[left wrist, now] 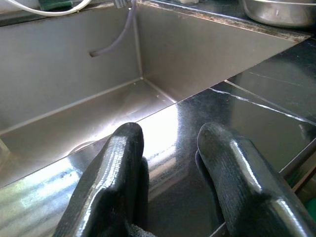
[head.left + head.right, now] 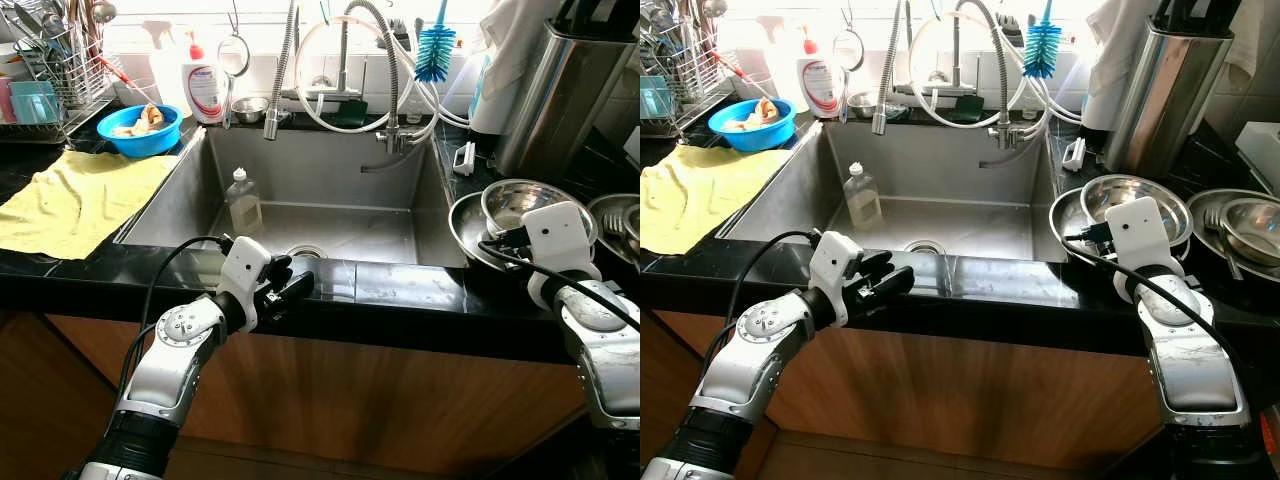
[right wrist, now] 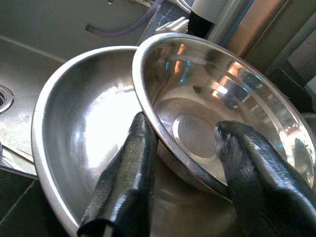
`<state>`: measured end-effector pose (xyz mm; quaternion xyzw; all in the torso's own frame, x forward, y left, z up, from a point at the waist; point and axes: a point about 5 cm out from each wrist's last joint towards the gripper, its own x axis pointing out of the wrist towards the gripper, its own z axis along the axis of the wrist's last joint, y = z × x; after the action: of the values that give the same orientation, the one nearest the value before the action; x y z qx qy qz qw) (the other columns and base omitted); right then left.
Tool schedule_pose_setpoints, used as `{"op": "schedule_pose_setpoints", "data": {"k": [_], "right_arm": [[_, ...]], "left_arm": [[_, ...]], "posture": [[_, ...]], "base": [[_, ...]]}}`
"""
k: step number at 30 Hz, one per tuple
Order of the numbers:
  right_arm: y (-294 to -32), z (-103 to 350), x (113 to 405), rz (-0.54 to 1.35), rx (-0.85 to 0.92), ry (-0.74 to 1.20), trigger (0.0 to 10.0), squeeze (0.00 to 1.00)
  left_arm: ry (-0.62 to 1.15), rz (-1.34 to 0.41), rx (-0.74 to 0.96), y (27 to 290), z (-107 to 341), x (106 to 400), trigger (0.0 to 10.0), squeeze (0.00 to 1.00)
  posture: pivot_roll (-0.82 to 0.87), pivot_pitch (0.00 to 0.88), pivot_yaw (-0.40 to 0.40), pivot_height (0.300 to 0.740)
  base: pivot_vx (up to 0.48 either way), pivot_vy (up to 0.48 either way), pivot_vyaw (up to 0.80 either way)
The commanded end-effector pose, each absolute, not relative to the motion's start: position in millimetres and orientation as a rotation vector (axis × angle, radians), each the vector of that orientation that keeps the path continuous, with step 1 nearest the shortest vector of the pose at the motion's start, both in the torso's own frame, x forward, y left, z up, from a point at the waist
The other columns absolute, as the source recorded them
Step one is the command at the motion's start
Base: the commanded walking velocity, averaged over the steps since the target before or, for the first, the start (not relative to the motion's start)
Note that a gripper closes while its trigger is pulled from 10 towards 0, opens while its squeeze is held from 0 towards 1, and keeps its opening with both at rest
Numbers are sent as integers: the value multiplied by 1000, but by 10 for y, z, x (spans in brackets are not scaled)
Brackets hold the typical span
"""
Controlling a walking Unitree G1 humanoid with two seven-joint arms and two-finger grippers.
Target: Kitchen organization
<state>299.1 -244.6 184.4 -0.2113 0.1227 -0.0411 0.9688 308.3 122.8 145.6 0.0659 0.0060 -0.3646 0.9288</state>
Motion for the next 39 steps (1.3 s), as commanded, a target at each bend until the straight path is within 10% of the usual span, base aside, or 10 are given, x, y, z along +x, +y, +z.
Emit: {"op": "schedule_pose_setpoints", "data": {"k": [1, 35, 36, 37, 38, 39], "right_arm": [[-2440, 1898, 3018, -77, -435, 230, 0, 0], [-2303, 2285, 3125, -94, -419, 21, 0, 0], [-2264, 2383, 3134, -84, -414, -43, 2196, 0], [-2245, 2425, 3136, -78, -414, -70, 2196, 0], [-2227, 2462, 3139, -72, -413, -91, 8000, 0], [-2183, 2502, 3150, -47, -415, -110, 10000, 0]], "left_arm": [[52, -761, 150, 1215, 1394, 3090, 10000, 0], [34, -731, 149, 1218, 1404, 3105, 10000, 0], [31, -727, 148, 1222, 1407, 3109, 10000, 0], [30, -725, 148, 1223, 1409, 3111, 10000, 0], [29, -723, 148, 1224, 1410, 3112, 10000, 0], [27, -721, 148, 1225, 1411, 3115, 10000, 0]], "posture": [[-130, 0, 26, 740], [-125, 0, 17, 740], [-125, 0, 16, 740], [-125, 0, 16, 740], [-125, 0, 16, 740], [-128, 0, 17, 740]], "base": [[0, 0, 0], [0, 0, 0], [0, 0, 0], [0, 0, 0], [0, 0, 0], [0, 0, 0]]}}
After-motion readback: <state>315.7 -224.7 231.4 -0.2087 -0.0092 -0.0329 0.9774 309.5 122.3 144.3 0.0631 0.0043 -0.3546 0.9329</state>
